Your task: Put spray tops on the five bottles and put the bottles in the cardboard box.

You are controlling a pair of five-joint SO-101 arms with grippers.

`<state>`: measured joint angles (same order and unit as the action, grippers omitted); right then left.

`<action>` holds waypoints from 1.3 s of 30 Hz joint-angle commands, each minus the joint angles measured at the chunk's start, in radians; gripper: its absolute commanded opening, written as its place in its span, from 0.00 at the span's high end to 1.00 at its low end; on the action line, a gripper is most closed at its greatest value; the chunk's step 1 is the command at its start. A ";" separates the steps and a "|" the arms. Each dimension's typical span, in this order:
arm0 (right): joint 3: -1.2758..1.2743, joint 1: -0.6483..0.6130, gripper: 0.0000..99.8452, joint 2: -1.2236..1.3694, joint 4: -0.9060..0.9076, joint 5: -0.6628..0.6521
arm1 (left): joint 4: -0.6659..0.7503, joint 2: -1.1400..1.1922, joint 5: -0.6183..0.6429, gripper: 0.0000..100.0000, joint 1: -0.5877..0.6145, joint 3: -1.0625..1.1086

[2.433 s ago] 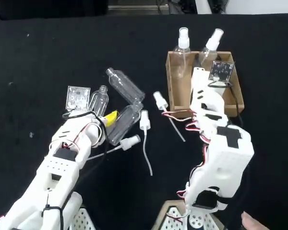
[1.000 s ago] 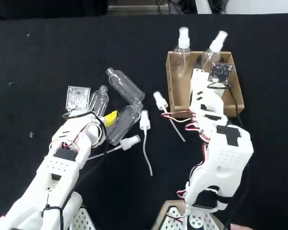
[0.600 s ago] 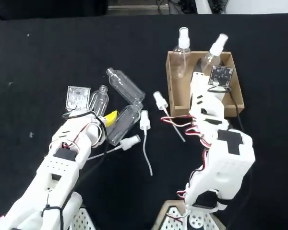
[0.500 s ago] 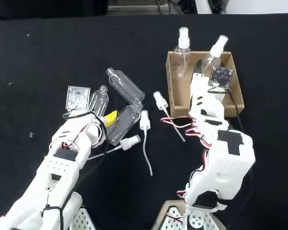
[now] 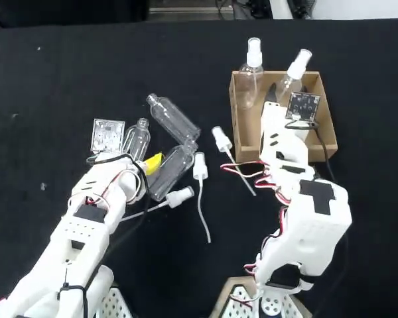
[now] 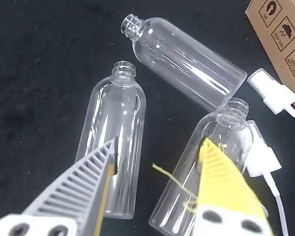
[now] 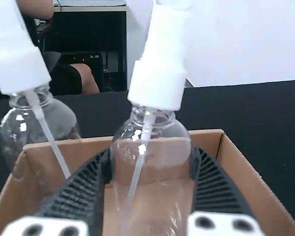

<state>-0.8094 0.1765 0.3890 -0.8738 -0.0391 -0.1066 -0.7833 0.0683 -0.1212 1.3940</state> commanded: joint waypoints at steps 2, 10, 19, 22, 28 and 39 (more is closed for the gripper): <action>0.004 -0.021 0.84 -0.070 -0.023 0.000 | 0.021 -0.015 0.002 0.74 -0.001 -0.013; 0.002 -0.021 0.74 -0.067 -0.020 0.000 | 0.021 -0.015 0.002 0.74 -0.001 -0.013; -0.041 -0.021 0.72 -0.074 -0.041 -0.002 | 0.021 -0.015 0.002 0.74 -0.001 -0.013; -0.059 -0.014 0.72 -0.074 -0.086 -0.002 | 0.021 -0.015 0.002 0.74 -0.001 -0.013; -0.079 -0.017 0.72 -0.074 -0.124 -0.002 | 0.021 -0.015 0.000 0.74 -0.001 -0.013; -0.093 -0.014 0.72 -0.170 -0.038 0.002 | 0.021 -0.015 0.000 0.74 -0.001 -0.013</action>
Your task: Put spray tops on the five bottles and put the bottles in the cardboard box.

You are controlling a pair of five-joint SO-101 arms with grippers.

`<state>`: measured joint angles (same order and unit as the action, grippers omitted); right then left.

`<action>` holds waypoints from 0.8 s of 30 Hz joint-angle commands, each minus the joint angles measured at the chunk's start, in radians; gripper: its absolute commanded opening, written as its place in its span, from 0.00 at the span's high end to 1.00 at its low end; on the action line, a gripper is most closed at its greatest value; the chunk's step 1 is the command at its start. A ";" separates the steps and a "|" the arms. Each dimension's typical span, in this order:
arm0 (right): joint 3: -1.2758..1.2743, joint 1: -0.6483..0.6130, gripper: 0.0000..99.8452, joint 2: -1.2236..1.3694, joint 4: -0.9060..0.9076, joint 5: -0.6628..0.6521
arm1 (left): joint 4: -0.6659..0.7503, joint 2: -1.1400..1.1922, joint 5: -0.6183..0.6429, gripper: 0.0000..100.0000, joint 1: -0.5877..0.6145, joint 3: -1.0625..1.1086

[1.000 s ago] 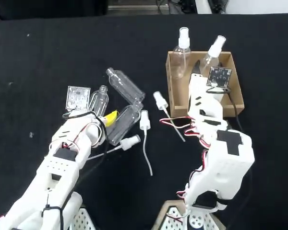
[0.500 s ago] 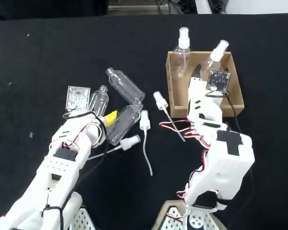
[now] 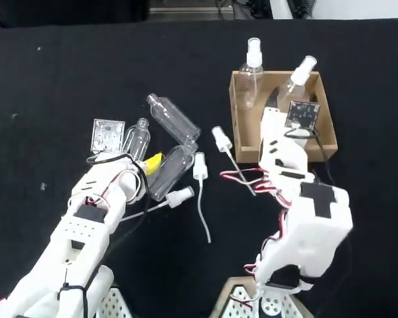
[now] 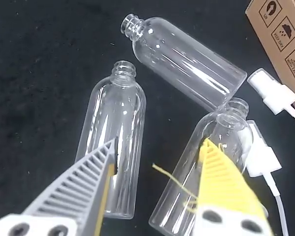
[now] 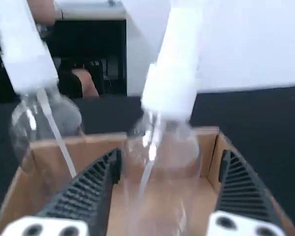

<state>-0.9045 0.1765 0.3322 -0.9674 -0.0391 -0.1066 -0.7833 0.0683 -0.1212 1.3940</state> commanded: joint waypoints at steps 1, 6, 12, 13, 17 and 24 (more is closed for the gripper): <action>0.001 -0.014 0.72 -0.142 0.101 0.006 | 0.021 -0.015 0.000 0.74 -0.001 -0.013; -0.004 -0.015 0.72 -0.277 0.295 0.006 | 0.021 -0.015 0.000 0.74 -0.001 -0.013; -0.005 -0.014 0.72 -0.397 0.505 0.005 | 0.021 -0.015 0.000 0.74 -0.001 -0.013; -0.005 -0.014 0.72 -0.415 0.545 0.003 | 0.021 -0.015 0.000 0.74 -0.001 -0.013; -0.005 -0.014 0.72 -0.510 0.740 0.006 | 0.021 -0.015 0.000 0.74 -0.001 -0.013; 0.002 -0.015 0.72 -0.711 1.080 0.006 | 0.021 -0.015 0.000 0.74 -0.001 -0.013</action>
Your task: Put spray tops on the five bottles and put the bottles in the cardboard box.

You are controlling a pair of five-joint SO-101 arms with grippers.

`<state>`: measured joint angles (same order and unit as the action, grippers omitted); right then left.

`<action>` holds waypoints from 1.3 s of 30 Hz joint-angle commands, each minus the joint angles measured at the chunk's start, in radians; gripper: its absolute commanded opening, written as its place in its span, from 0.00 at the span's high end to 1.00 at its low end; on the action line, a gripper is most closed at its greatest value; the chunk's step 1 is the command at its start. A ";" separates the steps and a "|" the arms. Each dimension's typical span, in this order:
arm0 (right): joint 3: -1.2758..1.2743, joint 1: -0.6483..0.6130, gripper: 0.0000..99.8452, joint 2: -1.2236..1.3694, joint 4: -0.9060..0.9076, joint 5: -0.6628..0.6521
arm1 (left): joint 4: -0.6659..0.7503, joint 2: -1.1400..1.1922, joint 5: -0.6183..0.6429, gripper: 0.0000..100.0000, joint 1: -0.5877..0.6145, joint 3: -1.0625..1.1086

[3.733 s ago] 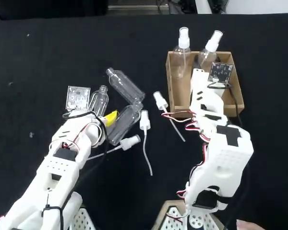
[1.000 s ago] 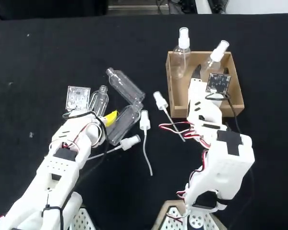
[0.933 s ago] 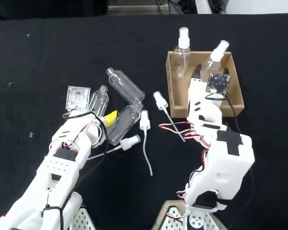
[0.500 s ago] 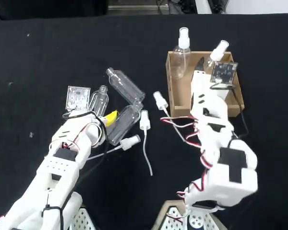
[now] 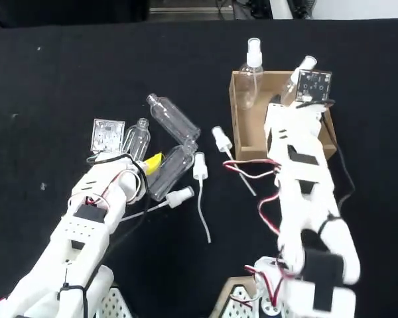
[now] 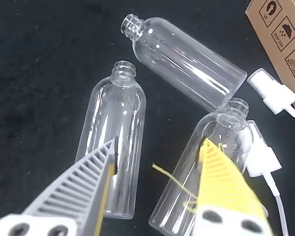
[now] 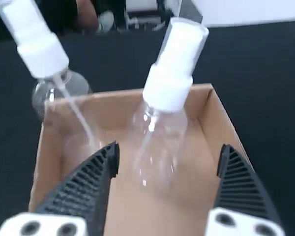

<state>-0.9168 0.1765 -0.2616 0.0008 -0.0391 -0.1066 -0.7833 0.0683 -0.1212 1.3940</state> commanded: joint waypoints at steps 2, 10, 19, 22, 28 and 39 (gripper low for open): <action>0.015 -0.015 0.72 -0.186 0.218 0.008 | 0.021 -0.015 0.000 0.74 -0.001 -0.013; 0.013 -0.014 0.87 -0.427 0.557 0.008 | 0.021 -0.015 0.000 0.74 -0.001 -0.013; 0.036 0.040 0.99 -0.441 0.559 0.000 | 0.021 -0.015 0.000 0.74 -0.001 -0.013; 0.073 0.083 0.99 -0.414 0.575 0.000 | 0.021 -0.015 0.000 0.74 -0.001 -0.013; 0.268 0.098 0.99 -0.183 0.760 -0.043 | 0.021 -0.015 0.000 0.74 -0.001 -0.013; 0.452 0.095 0.99 0.084 0.779 -0.071 | 0.021 -0.015 0.000 0.74 -0.001 -0.012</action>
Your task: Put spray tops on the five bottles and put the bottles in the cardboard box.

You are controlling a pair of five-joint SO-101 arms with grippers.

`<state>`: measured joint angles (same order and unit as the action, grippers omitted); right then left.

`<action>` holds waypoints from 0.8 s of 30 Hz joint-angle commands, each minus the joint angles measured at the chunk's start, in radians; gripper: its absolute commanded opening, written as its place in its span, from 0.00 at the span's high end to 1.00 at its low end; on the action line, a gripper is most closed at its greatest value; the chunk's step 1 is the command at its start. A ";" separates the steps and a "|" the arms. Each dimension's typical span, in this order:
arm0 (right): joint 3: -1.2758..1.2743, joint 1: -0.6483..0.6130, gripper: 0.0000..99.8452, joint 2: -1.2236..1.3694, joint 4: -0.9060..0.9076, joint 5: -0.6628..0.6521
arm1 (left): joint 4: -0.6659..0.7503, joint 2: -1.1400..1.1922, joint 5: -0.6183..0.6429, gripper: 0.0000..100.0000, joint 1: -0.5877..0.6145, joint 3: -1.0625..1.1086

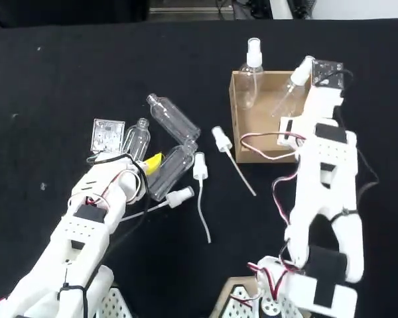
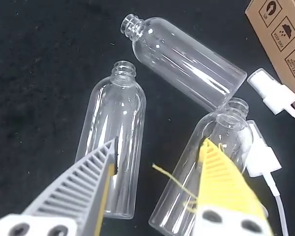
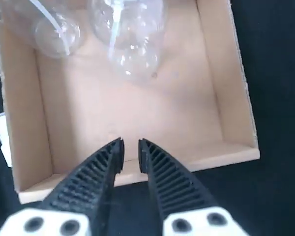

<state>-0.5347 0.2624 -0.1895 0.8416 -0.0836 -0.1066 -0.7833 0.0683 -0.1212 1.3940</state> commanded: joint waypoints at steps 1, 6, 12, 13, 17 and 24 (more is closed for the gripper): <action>0.070 0.011 0.99 0.024 -0.084 -0.041 | 0.021 -0.015 0.000 0.74 -0.001 -0.012; 0.070 0.014 0.99 0.104 -0.160 -0.072 | 0.021 -0.015 0.000 0.74 0.001 -0.012; 0.073 0.014 0.99 0.188 -0.270 -0.077 | 0.021 -0.017 0.000 0.74 0.001 -0.012; 0.074 0.012 0.99 0.194 -0.281 -0.077 | 0.021 -0.017 0.000 0.74 0.001 -0.012; 0.076 0.008 0.99 0.209 -0.327 -0.077 | 0.021 -0.017 0.000 0.74 0.001 -0.013; 0.073 0.006 0.99 0.211 -0.345 -0.077 | 0.021 -0.015 0.000 0.74 0.001 -0.013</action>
<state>-0.5301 0.2624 0.0284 0.5224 -0.1527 -0.1066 -0.7833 0.0683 -0.1212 1.3940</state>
